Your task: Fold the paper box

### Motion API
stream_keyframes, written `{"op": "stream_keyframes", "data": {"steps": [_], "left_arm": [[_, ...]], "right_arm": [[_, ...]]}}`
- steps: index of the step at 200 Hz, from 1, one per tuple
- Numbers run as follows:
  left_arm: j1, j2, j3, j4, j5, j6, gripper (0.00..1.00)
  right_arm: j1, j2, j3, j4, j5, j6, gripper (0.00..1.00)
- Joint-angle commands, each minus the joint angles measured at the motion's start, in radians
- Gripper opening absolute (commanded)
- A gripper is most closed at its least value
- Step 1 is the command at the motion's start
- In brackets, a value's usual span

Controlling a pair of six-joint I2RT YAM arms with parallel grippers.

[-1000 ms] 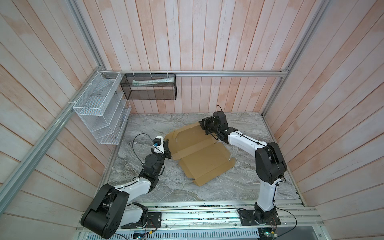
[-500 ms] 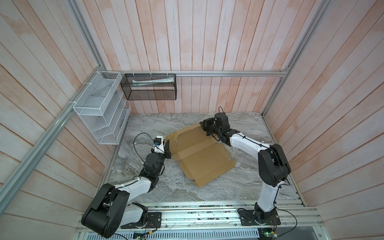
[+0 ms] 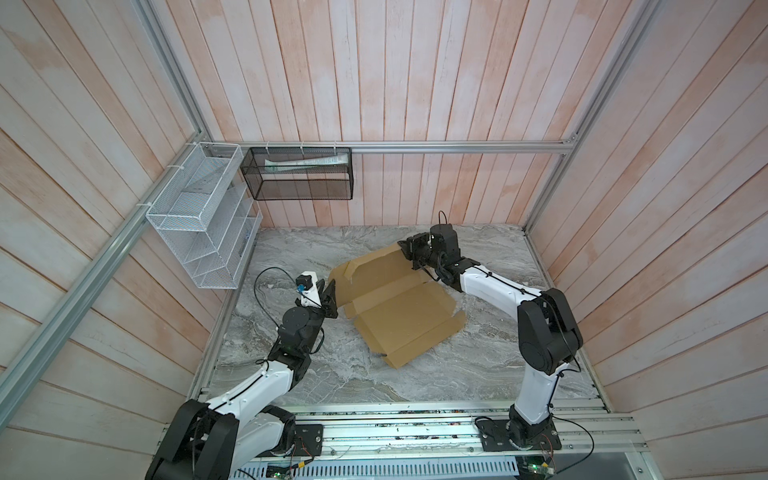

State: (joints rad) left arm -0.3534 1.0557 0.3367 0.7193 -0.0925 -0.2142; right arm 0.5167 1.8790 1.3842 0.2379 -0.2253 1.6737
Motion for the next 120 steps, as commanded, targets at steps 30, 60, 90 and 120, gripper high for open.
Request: {"op": "stream_keyframes", "data": {"steps": [30, 60, 90, 120], "left_arm": [[0.004, -0.175, -0.003, -0.244, 0.074, -0.113, 0.41], [0.006, -0.215, 0.022, -0.367, 0.059, -0.113, 0.41], [0.013, -0.209, 0.063, -0.48, 0.047, -0.13, 0.43], [0.018, -0.215, 0.068, -0.534, 0.022, -0.151, 0.47]], "right_arm": [[0.016, 0.036, 0.006, 0.1, -0.041, -0.057, 0.02], [0.016, 0.074, 0.013, 0.15, -0.075, -0.067, 0.02], [0.01, 0.114, 0.046, 0.171, -0.116, -0.106, 0.02], [0.002, 0.152, 0.073, 0.173, -0.154, -0.144, 0.02]]}}
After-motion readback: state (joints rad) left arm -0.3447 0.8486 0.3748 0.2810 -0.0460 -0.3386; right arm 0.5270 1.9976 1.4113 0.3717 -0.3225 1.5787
